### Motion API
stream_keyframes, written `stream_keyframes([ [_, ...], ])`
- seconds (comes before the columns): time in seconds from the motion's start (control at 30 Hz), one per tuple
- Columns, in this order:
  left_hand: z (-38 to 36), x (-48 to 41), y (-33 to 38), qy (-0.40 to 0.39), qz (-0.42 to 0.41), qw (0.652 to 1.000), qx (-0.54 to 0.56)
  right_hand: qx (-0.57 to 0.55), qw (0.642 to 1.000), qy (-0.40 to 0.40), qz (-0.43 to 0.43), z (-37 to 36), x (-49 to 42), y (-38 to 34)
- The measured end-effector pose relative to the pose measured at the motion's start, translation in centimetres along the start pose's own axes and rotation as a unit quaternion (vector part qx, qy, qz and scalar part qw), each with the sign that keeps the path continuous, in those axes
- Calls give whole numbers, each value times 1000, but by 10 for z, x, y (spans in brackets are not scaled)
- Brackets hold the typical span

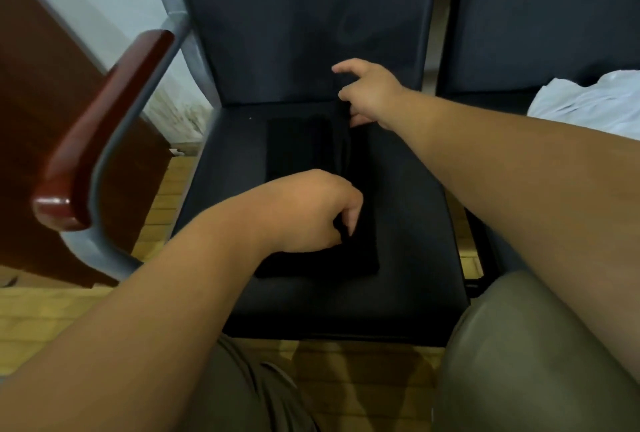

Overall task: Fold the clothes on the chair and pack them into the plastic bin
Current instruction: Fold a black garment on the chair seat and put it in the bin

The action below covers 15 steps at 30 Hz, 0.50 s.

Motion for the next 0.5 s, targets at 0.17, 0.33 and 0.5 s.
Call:
stream_keyframes([
  [0.17,-6,33,-44,-18,78,997,-5,44,999,-23,-1,-50,-1,-7],
  [0.33,-22,48,-72,-71,109,991,-34,49,996,-70,-3,-86,-6,-1],
  [0.5,-36,58,-84,-158,124,980,-5,93,988,-120,4,-105,-7,5],
])
Point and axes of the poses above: each hand's wrist, its own x-axis away from the middle knuckle, its own z-axis out of the back of the hand, y = z × x, the point moved 4 cm from there along -x, towards the middle knuckle, and after that the axes turned 8 degrees about -x, right-handed, at the moved point
